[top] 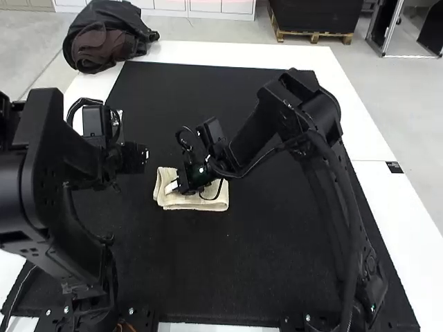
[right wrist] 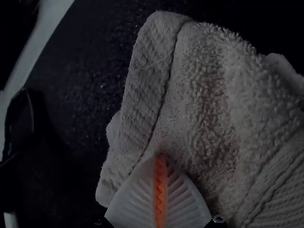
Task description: Fold the towel.
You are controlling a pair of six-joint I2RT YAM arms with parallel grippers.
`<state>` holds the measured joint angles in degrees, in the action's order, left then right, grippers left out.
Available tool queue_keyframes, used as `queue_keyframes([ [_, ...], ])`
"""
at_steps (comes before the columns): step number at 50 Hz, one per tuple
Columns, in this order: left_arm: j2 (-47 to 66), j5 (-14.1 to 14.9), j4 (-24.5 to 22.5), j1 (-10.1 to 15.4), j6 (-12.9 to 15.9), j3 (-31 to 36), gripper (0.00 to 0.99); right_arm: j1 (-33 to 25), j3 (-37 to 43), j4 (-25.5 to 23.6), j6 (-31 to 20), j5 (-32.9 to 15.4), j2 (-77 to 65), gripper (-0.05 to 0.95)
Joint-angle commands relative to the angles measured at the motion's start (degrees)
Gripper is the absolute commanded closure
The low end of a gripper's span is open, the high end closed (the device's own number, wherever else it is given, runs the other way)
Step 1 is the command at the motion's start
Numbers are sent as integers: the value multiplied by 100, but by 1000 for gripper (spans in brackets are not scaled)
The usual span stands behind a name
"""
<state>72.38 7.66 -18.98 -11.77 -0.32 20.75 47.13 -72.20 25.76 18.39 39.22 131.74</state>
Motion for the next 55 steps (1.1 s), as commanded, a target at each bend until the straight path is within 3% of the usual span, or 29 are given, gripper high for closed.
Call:
queue_keyframes([
  [1, 57, -37, -53, -53, -30, 78, 28, 68, 22, 158, -73, 112, 141, 926],
  [15, 48, -28, 158, -53, -30, 359, 28, 68, 136, 360, -73, 103, 185, 926],
  [32, -13, 7, 931, -264, -21, 1326, 28, 33, -22, 316, 877, 68, -1230, 926],
  [48, -312, 51, 1679, -247, -30, 2328, 28, -398, -461, -888, 859, -213, -2891, 916],
  [52, -409, 69, 1881, -229, -30, 2680, 28, -635, -725, -1284, 797, -398, -3322, 730],
  [55, -479, 69, 2048, -194, -56, 2970, 28, -846, -953, -1591, 710, -565, -3673, 516],
])
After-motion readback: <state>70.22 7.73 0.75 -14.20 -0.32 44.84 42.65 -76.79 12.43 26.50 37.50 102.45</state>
